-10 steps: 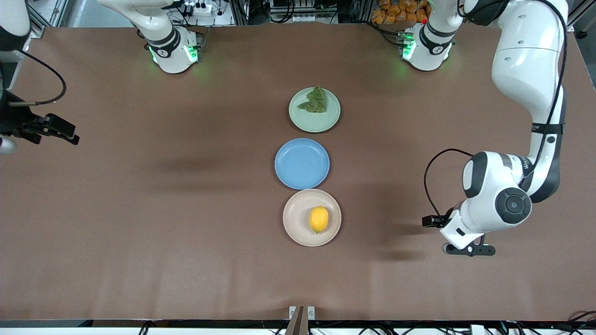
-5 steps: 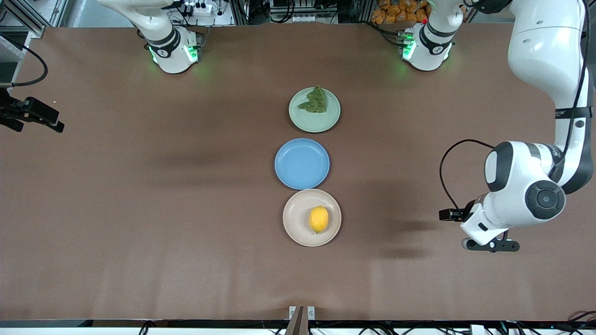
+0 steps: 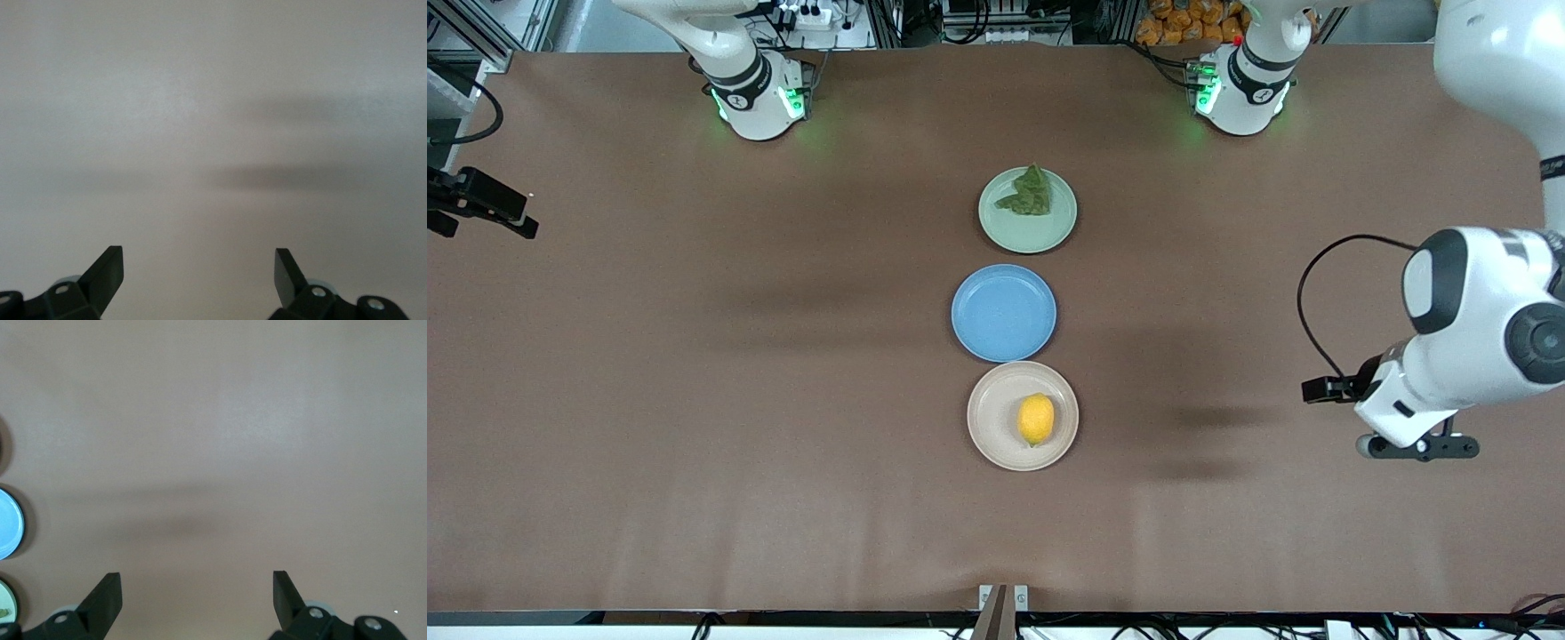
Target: Place lemon and lettuce in plates
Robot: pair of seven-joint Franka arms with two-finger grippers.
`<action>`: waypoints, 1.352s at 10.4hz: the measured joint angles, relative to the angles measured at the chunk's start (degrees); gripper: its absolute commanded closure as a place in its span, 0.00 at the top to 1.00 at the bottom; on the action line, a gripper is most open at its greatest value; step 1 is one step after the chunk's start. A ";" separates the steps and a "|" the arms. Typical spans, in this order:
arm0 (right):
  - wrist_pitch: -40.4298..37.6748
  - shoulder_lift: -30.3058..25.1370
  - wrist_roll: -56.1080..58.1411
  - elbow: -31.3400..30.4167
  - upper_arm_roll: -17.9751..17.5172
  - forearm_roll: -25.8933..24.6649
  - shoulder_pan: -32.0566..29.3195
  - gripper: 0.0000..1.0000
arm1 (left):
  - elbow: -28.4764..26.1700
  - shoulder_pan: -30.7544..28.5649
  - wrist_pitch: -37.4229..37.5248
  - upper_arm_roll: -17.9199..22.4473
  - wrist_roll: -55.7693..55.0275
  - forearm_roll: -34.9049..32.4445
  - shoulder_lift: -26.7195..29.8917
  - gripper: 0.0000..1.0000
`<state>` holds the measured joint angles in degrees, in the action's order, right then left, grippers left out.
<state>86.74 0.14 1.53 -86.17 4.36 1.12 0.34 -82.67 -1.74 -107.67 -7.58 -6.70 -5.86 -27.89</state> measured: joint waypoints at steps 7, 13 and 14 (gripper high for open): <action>-0.79 -0.02 1.58 0.53 -0.03 0.46 0.00 1.00 | -6.67 -0.02 9.51 -0.31 0.00 7.59 17.44 1.00; -0.98 -0.02 1.69 0.74 -0.02 1.04 0.00 1.00 | -3.20 -0.06 18.67 -0.31 0.00 7.63 22.99 1.00; -1.00 -0.02 1.70 0.75 -0.02 1.05 0.00 1.00 | -3.08 -0.08 19.00 -0.30 0.00 7.63 23.89 1.00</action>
<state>85.74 0.12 3.23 -85.42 4.34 2.17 0.33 -85.76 -1.82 -88.67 -7.88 -6.70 1.77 -4.00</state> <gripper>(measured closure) 0.000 0.000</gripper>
